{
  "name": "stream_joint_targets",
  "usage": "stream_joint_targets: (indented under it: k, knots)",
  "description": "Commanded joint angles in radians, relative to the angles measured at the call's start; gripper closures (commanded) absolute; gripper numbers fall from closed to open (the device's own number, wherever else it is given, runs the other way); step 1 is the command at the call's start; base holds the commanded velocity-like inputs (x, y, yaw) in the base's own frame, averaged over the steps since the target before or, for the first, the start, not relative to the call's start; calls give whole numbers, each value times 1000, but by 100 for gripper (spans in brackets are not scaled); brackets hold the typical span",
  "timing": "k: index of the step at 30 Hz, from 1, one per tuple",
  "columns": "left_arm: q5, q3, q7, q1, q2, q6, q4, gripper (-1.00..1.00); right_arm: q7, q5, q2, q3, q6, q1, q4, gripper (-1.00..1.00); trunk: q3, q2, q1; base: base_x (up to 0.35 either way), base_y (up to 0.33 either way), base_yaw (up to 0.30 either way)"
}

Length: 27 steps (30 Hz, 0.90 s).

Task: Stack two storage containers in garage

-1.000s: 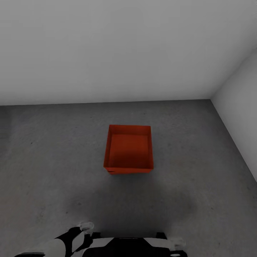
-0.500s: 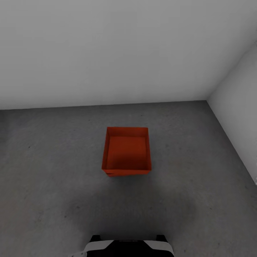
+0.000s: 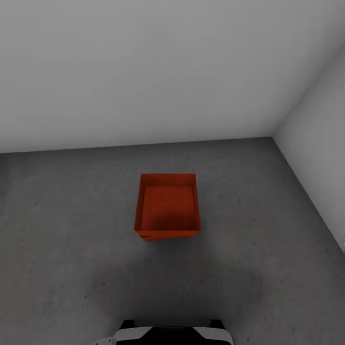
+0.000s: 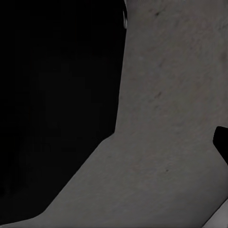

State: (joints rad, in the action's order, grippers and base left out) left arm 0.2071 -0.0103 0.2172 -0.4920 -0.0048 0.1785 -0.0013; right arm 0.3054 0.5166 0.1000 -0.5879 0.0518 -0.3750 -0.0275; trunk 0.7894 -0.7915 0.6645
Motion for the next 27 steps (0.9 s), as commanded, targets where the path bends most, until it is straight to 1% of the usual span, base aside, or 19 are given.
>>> stream_joint_targets:
  k: [1, 14, 27]
  knots:
    - [6, 0, 4, 0, -1, 2, 0, -100, 0, 11, 1, -8, 5, -1, -3, -100, -1, -1, 0, 0, 0, -67]
    - [6, 0, 4, 0, -4, 2, 0, -100, -4, 10, 0, -8, 6, 0, -3, -100, -21, -1, 0, 0, 0, -67]
    - [6, 0, 3, 0, -4, 2, 0, -100, -5, 3, 1, -9, 7, 25, -3, -100, -41, -1, 0, 0, 0, -73]
